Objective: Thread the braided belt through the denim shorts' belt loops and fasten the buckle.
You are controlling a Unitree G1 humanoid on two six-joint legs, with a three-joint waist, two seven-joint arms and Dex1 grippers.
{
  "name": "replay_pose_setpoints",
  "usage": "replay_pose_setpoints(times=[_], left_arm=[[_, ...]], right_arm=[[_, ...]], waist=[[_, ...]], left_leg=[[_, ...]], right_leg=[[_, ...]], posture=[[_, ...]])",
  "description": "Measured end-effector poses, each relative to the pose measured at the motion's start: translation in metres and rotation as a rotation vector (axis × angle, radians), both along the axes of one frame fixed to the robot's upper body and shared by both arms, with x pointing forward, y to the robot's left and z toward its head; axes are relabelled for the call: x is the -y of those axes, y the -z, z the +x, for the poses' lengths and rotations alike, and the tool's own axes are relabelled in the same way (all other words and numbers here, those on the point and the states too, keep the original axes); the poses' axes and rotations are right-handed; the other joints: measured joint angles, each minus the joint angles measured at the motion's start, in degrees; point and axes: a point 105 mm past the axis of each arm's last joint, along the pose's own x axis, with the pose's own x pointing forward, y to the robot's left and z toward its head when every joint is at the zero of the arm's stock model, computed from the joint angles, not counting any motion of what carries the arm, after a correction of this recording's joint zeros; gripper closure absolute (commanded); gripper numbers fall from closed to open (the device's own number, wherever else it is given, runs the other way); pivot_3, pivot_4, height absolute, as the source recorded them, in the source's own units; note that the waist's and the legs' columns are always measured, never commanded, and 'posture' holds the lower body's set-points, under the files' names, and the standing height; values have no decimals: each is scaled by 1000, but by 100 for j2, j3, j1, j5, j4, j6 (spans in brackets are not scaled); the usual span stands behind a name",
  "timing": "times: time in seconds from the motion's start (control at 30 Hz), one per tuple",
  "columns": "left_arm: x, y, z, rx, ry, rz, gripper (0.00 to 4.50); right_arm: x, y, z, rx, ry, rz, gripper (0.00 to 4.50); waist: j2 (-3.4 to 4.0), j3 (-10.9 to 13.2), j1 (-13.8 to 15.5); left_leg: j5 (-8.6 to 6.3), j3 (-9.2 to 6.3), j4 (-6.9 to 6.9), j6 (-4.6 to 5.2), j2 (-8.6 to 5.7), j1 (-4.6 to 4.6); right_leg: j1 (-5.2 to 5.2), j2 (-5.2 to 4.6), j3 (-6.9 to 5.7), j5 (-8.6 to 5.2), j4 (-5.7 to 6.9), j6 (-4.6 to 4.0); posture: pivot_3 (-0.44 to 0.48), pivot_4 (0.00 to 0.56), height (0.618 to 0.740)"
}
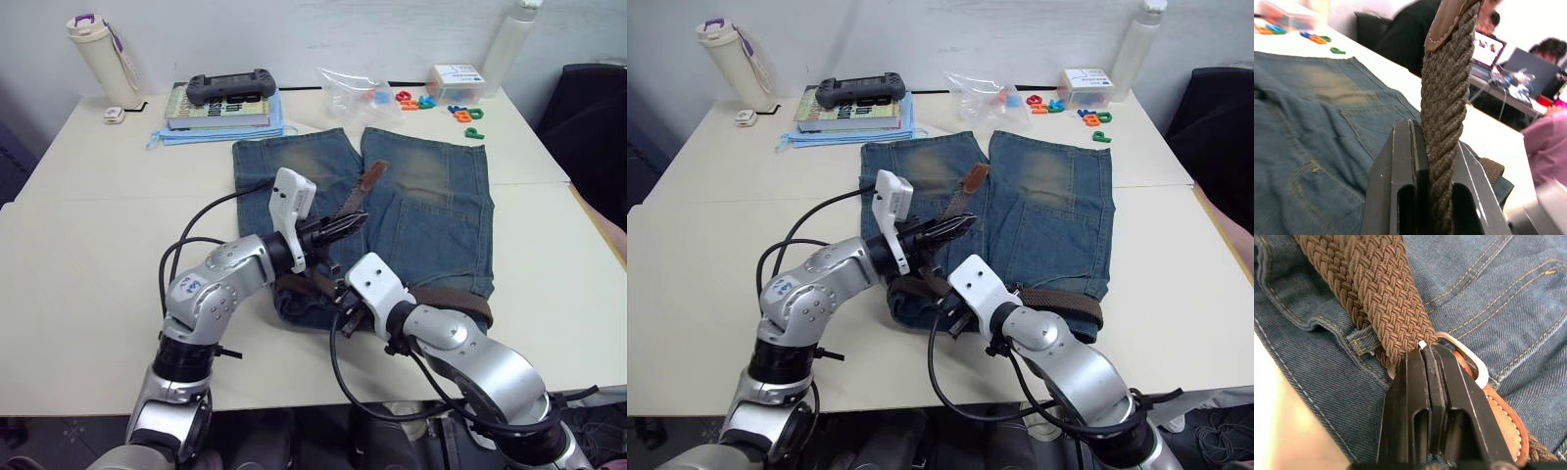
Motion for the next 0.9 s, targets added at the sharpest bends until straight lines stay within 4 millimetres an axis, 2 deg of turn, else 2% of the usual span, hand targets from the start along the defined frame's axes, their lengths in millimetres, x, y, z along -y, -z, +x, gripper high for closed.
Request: replay_pose_setpoints(times=[0.4,0.7,0.9], left_arm=[[18,2,15,-14,130,40,4500],[49,1,27,-60,167,24,4500],[46,1,31,-83,154,8,4500]], right_arm=[[-6,1,2,18,-17,-78,4421],[-7,1,2,31,-36,-119,4421],[-7,1,1,30,-34,-117,4421]], waist=[[-2,-1,-13],[-6,-3,-10],[-7,-4,-1]], left_leg=[[2,0,-11,-3,0,15],[6,-2,-31,-5,0,17],[29,-4,-83,-20,1,35]], right_leg=[[8,1,2,0,-1,0],[9,1,0,2,-15,3],[10,-1,0,2,-26,3]], posture=[[0,150,659],[0,150,659],[0,150,659]])
